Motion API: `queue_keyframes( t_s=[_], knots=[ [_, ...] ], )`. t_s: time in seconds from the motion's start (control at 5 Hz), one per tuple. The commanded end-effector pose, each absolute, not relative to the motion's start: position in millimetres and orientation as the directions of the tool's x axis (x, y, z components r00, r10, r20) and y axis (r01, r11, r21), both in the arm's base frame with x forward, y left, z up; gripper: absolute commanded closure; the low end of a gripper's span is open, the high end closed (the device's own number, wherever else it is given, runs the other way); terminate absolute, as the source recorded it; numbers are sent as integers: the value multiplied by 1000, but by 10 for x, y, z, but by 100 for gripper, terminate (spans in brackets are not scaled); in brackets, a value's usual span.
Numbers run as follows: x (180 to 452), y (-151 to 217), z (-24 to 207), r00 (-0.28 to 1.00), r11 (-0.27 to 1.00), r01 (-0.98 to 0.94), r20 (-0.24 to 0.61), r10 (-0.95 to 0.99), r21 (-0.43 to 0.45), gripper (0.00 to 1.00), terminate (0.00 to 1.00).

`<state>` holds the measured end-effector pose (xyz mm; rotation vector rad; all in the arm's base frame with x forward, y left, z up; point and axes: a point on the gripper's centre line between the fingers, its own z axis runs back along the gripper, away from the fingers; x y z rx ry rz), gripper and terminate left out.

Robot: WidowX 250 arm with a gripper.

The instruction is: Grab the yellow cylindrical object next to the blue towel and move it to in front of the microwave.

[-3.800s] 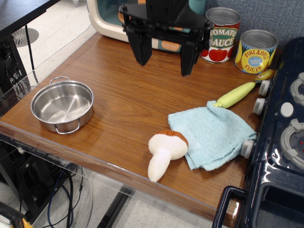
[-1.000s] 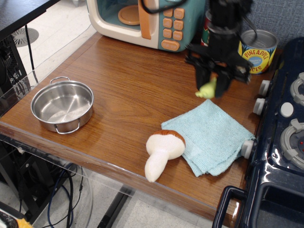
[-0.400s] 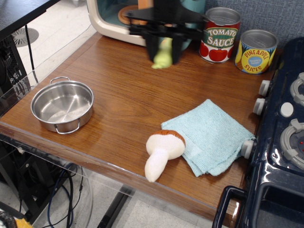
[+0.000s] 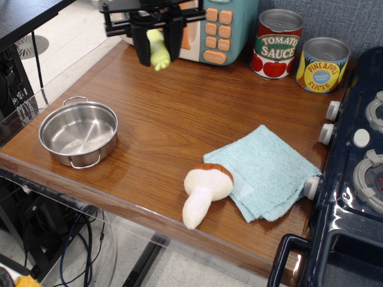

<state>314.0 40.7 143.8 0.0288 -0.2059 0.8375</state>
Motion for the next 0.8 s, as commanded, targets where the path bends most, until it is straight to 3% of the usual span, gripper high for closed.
queue_keyframes(
  t_s=[0.0,0.6],
  knots=[
    [3346,504,1386,310,337,-927,169,936,-165,100,0],
    [4052,722,847,200,226,-958,157,967,-175,100,0]
  ],
)
